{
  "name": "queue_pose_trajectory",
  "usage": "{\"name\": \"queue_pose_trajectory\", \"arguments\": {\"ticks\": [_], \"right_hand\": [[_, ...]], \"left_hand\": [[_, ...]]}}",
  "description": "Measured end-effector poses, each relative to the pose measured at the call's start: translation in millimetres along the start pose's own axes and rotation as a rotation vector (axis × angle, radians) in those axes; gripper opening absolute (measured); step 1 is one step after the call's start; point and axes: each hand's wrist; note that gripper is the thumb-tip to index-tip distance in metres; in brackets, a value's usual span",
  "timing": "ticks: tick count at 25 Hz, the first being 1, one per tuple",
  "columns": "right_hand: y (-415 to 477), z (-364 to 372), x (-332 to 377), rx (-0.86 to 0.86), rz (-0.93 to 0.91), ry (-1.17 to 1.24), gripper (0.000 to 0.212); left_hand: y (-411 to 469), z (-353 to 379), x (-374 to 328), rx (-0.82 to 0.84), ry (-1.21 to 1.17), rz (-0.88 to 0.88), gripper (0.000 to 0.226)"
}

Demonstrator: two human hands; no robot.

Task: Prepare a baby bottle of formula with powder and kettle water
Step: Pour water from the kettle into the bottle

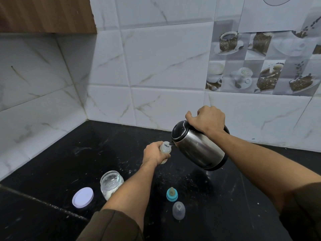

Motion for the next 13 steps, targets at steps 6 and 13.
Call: {"name": "queue_pose_trajectory", "arguments": {"ticks": [6, 13], "right_hand": [[0.2, 1.7, -1.2, 0.003, -0.008, -0.002, 0.059], [-1.2, 1.7, -1.8, 0.008, -0.016, -0.004, 0.058]], "left_hand": [[0.9, 1.0, 0.0, 0.004, -0.001, 0.005, 0.051], [0.4, 3.1, 0.7, 0.019, -0.005, 0.001, 0.053]]}}
Point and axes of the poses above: each hand's wrist, its own y-axis towards the middle knuckle, its own z-axis out of the palm, x = y × z, and after that the axes turned 1 degree about x, right-handed
